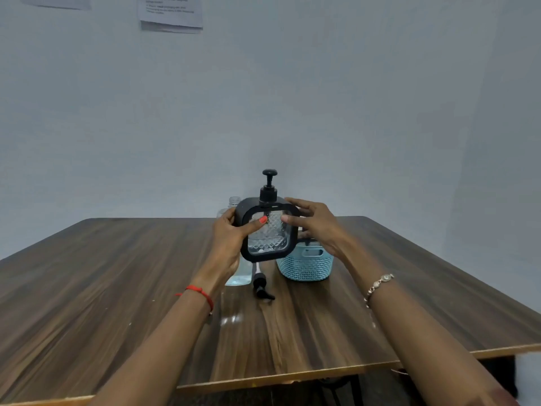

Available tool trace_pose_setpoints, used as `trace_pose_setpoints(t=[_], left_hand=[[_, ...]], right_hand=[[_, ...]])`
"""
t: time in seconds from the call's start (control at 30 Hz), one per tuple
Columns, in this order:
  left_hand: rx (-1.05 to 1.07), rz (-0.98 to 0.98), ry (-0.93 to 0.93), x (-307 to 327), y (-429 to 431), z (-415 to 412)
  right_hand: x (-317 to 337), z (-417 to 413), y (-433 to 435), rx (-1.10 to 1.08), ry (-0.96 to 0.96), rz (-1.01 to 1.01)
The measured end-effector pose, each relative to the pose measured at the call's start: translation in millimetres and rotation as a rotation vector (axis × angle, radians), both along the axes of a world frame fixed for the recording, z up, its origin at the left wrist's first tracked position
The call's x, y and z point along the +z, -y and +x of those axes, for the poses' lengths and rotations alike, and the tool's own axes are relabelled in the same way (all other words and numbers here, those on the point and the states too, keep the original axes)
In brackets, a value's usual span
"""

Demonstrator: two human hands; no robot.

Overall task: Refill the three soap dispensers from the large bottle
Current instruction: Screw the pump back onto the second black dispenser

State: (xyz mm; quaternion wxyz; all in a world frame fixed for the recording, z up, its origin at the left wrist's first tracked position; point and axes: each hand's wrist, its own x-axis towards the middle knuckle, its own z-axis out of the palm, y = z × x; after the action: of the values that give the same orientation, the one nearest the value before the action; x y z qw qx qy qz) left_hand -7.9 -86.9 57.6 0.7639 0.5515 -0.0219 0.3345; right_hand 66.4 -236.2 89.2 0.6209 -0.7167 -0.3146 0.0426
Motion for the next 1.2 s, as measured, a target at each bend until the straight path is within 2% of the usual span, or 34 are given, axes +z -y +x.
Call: trace_pose_setpoints(t=[0.23,0.4,0.57,0.9,1.2], left_hand=[[0.089,0.251,0.070,42,15,48],[0.156,0.355,0.130,70,19,95],[0.124,0.405,0.127,85,11,137],[0.123,0.444,0.002,33,-9,201],[0.059,0.350,-0.165,-14,-15,218]], right_hand=[[37,33,14,-0.059,0.116,0.089],[62,65,10,-0.153,0.267,0.148],[66,101,2,-0.180,0.351,0.145],[18,178,-12,-0.186,0.275,-0.006],[-18,196,-11,-0.186,0.187,-0.126]])
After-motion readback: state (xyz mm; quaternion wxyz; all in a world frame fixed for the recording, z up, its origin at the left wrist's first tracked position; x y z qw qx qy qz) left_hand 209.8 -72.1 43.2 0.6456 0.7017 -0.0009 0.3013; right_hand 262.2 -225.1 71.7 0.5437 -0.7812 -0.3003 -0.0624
